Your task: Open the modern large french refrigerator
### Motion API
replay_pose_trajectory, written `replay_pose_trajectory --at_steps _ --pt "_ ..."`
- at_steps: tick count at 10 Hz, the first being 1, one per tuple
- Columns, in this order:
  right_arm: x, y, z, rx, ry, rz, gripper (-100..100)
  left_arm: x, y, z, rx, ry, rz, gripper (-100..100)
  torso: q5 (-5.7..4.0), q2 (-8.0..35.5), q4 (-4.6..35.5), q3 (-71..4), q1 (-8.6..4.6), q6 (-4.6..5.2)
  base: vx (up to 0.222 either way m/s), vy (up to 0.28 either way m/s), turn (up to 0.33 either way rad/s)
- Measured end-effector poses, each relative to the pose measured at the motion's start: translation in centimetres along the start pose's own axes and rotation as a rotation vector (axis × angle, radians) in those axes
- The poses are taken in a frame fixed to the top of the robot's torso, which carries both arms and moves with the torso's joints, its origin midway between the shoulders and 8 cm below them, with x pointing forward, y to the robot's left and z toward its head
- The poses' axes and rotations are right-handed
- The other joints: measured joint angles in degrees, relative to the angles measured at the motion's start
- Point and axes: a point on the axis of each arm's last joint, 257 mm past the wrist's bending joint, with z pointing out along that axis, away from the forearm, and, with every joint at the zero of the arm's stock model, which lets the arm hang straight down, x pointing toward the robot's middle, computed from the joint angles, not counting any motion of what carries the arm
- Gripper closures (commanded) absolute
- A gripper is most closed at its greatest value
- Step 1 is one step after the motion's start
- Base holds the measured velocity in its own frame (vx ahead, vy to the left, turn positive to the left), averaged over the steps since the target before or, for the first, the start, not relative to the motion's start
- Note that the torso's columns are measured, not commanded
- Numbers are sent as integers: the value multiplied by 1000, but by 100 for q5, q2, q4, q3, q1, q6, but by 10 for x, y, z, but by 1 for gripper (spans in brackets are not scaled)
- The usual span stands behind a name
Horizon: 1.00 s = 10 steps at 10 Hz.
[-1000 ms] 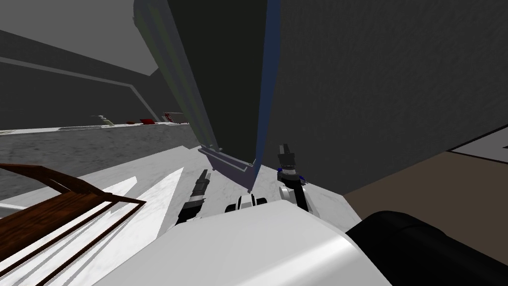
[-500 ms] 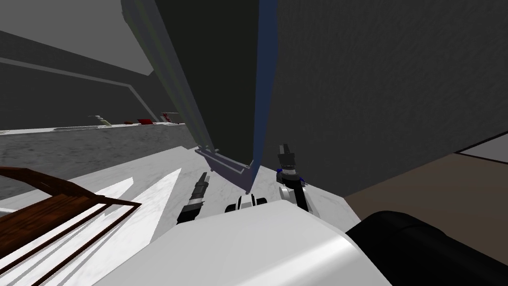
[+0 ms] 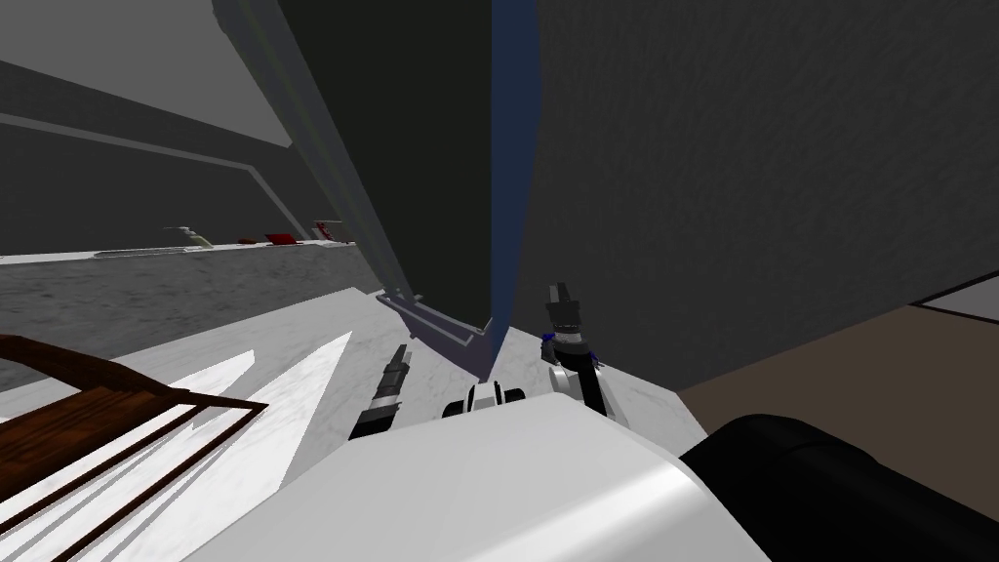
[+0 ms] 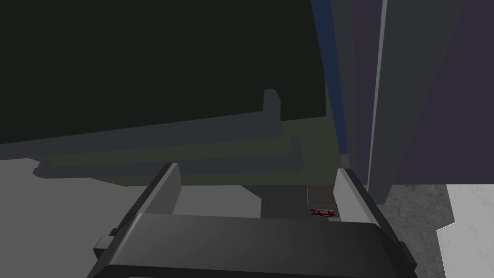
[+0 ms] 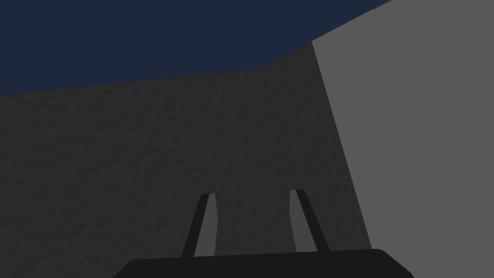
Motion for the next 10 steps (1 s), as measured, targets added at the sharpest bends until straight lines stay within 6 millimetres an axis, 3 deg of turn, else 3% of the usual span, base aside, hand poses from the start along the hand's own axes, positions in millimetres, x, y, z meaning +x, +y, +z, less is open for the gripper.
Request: replay_pose_trajectory --at_steps 10 --pt "0 0 0 0 0 0 0 -1 53 -35 -87 -25 -13 -100 -1 -5 -1 -3 -1 0 38 -75 4"
